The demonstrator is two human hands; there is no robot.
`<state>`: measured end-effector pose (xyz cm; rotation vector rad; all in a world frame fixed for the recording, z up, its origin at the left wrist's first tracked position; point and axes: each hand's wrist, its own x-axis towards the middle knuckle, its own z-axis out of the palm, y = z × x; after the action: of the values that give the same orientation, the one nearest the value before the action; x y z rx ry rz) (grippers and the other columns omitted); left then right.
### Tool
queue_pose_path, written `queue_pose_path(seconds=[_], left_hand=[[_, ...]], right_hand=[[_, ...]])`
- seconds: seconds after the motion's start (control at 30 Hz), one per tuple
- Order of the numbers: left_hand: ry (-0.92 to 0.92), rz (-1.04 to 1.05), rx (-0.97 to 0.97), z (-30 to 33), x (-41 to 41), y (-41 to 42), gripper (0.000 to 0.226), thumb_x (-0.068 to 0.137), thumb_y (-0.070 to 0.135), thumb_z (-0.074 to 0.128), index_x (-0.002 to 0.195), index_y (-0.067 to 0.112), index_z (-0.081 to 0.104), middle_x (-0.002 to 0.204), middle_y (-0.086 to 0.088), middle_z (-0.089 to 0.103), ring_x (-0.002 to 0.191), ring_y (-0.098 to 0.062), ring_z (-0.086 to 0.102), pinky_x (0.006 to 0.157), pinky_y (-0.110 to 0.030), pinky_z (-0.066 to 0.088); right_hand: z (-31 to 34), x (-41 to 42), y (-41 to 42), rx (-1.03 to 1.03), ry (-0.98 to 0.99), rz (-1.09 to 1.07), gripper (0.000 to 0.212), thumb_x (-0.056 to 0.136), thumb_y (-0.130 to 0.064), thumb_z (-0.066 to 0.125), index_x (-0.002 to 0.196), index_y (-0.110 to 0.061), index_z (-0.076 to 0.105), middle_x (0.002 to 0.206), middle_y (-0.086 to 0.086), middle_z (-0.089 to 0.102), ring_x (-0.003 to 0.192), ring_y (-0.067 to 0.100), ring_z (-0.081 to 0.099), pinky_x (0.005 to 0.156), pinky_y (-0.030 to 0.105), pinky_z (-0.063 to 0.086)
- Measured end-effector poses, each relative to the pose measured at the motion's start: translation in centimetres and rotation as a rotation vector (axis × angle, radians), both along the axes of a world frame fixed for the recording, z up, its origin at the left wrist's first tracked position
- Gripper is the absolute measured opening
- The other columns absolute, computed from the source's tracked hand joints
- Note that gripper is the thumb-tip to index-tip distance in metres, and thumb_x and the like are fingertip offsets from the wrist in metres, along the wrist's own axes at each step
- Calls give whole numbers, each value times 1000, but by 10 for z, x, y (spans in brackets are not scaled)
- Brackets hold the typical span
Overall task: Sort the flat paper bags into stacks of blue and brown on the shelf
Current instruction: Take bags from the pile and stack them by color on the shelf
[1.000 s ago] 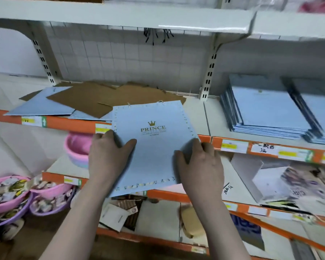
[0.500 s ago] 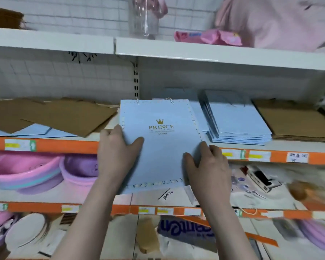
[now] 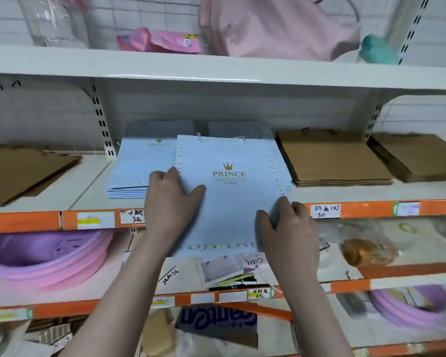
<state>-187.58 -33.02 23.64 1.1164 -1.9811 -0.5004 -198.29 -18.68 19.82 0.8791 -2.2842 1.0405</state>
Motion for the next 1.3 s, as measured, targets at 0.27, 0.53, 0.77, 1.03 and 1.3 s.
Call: queue_pose_path(seconds=[0.27, 0.53, 0.77, 1.03, 1.3], left_hand=[[-7, -39, 3, -2, -82, -36, 36, 78, 33, 66, 80, 8, 41, 96, -8, 41, 86, -32, 48, 67, -31, 36], [-52, -31, -30, -11, -158, -95, 33, 78, 30, 67, 86, 1, 53, 96, -18, 53, 91, -36, 50, 71, -34, 36], [-107, 36, 5, -20, -181, -119, 32, 80, 30, 67, 88, 2, 54, 101, -20, 56, 97, -36, 47, 81, -36, 34], [-119, 66, 45, -28, -205, -117, 36, 84, 31, 65, 94, -1, 51, 115, -16, 50, 93, -34, 51, 72, -34, 38], [-238, 114, 13, -21, -209, -114, 41, 87, 36, 61, 102, -2, 52, 123, -18, 48, 106, -35, 49, 85, -38, 40]], right_hand=[[4, -77, -30, 79, -84, 6, 21, 87, -23, 55, 80, -5, 46, 87, 18, 52, 73, 26, 36, 65, 35, 31], [-1, -153, -93, 85, -94, -2, 21, 85, -21, 60, 81, -1, 54, 81, 16, 51, 73, 24, 32, 68, 33, 26], [-6, -178, -128, 292, -58, 13, 36, 79, -25, 72, 94, 6, 63, 83, 22, 60, 77, 36, 53, 69, 41, 44], [3, -209, -136, 430, -79, 131, 55, 99, -39, 38, 138, 0, 39, 125, 16, 48, 108, 29, 45, 90, 34, 38], [10, -214, -129, 485, -126, 238, 64, 100, -47, 26, 149, -6, 16, 144, 12, 28, 130, 25, 30, 107, 31, 26]])
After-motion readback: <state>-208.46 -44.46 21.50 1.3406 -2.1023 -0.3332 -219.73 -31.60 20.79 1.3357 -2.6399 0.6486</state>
